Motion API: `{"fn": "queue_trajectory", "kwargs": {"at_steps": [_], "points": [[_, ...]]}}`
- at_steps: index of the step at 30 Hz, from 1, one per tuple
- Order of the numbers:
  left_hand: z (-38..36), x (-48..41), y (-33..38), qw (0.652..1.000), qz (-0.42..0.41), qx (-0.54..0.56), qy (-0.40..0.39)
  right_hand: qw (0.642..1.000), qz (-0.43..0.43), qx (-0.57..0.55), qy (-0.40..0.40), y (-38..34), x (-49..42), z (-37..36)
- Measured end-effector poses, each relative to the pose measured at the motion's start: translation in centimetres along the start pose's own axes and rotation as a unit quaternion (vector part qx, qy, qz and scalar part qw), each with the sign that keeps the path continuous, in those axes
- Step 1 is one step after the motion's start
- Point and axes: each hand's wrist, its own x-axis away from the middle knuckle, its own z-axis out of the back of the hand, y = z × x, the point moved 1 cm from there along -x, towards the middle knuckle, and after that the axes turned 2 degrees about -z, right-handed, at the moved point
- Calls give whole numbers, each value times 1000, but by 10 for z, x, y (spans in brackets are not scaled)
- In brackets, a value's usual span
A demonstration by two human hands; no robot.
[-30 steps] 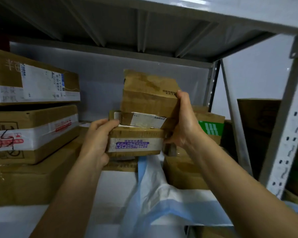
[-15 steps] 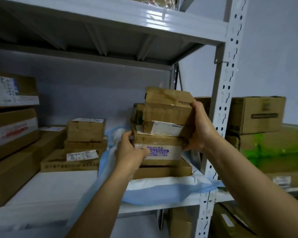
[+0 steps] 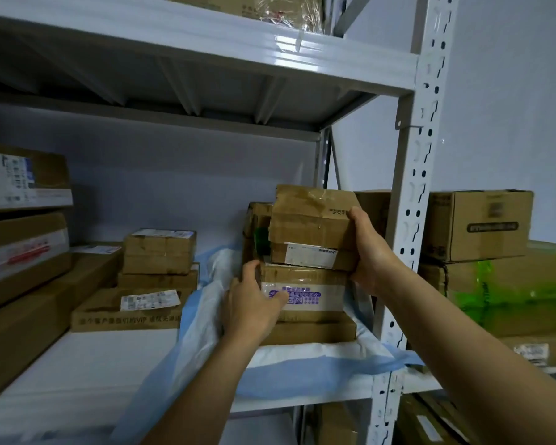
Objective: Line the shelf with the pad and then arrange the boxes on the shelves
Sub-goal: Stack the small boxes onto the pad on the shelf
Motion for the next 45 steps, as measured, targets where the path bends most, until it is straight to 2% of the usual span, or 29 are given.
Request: {"fn": "queue_trajectory", "kwargs": {"at_steps": [2, 5, 9, 16, 21, 26, 33, 45], "points": [[7, 1, 3, 999, -3, 17, 36, 1000, 10, 9, 1, -1, -3, 0], [23, -6, 22, 986, -42, 117, 107, 999, 31, 7, -2, -10, -7, -4], [39, -28, 55, 976, -94, 196, 30, 999, 39, 28, -7, -23, -18, -20], [61, -99, 63, 969, -128, 209, 46, 995, 72, 60, -35, -48, -63, -39], [54, -154, 49, 963, -112, 241, 45, 990, 74, 118, -21, -53, -114, -54], [45, -206, 44, 956, -109, 270, 33, 973, 105, 203, 29, -60, -156, -63], [28, -257, 44, 959, -123, 255, -11, 955, 118, 258, 86, -61, -195, -65], [-8, -286, 7, 960, -100, 258, -40, 927, 76, 356, 89, -40, -236, -63]]}}
